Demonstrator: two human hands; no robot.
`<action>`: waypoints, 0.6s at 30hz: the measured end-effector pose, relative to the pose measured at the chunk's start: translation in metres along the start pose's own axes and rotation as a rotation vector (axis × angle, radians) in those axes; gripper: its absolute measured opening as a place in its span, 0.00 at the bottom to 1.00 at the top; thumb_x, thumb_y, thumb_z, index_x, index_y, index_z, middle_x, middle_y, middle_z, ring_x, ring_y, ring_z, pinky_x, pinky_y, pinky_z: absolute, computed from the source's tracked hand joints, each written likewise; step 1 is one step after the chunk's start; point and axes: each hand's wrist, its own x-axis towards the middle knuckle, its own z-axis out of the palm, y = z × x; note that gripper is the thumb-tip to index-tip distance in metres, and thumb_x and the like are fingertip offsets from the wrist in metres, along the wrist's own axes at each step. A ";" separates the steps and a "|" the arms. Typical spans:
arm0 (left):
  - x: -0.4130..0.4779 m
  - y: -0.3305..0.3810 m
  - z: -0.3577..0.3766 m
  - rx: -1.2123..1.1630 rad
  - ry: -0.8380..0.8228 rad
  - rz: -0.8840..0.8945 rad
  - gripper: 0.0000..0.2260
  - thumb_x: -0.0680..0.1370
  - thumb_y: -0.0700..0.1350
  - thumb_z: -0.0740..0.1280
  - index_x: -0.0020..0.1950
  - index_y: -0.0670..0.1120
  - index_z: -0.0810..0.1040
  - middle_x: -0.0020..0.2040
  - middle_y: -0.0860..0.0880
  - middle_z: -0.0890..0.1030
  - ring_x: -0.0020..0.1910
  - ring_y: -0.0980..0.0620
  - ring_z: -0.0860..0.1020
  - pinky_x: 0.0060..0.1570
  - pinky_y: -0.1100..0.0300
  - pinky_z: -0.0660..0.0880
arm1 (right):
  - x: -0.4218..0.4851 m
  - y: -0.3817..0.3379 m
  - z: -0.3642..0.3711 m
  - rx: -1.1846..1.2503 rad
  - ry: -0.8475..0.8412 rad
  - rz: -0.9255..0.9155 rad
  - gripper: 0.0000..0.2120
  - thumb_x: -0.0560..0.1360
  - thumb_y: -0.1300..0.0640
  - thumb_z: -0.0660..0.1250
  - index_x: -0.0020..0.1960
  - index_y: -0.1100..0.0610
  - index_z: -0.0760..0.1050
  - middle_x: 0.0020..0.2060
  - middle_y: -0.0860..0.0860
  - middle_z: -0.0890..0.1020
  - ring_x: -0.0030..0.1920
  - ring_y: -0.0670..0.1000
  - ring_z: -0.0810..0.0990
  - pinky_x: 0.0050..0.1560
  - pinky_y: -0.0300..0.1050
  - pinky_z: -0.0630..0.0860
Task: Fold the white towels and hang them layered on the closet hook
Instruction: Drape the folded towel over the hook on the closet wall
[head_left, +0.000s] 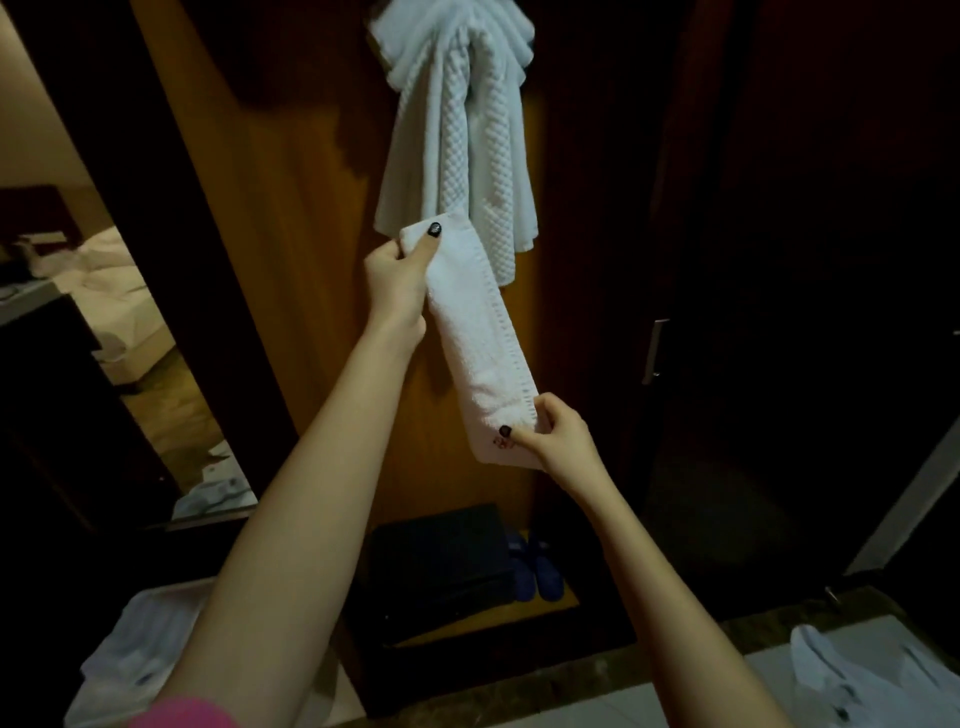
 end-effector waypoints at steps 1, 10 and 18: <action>0.006 0.001 0.000 -0.025 0.028 -0.009 0.05 0.77 0.39 0.70 0.42 0.42 0.79 0.40 0.50 0.83 0.38 0.58 0.82 0.37 0.65 0.77 | 0.002 0.003 -0.002 -0.022 0.009 0.008 0.12 0.72 0.57 0.73 0.45 0.62 0.71 0.38 0.58 0.74 0.38 0.48 0.70 0.35 0.40 0.65; 0.046 -0.006 -0.011 -0.064 0.193 -0.108 0.06 0.78 0.42 0.70 0.46 0.40 0.77 0.43 0.49 0.82 0.38 0.57 0.81 0.29 0.67 0.76 | 0.000 0.019 -0.018 0.146 0.207 0.010 0.07 0.76 0.61 0.70 0.41 0.62 0.75 0.34 0.51 0.76 0.34 0.44 0.72 0.36 0.41 0.66; 0.047 -0.038 -0.034 -0.072 0.300 -0.257 0.17 0.77 0.43 0.71 0.61 0.35 0.76 0.49 0.45 0.80 0.34 0.58 0.79 0.24 0.67 0.75 | 0.003 0.010 -0.052 0.166 0.292 -0.065 0.13 0.78 0.60 0.67 0.36 0.59 0.72 0.33 0.51 0.74 0.36 0.47 0.71 0.40 0.46 0.67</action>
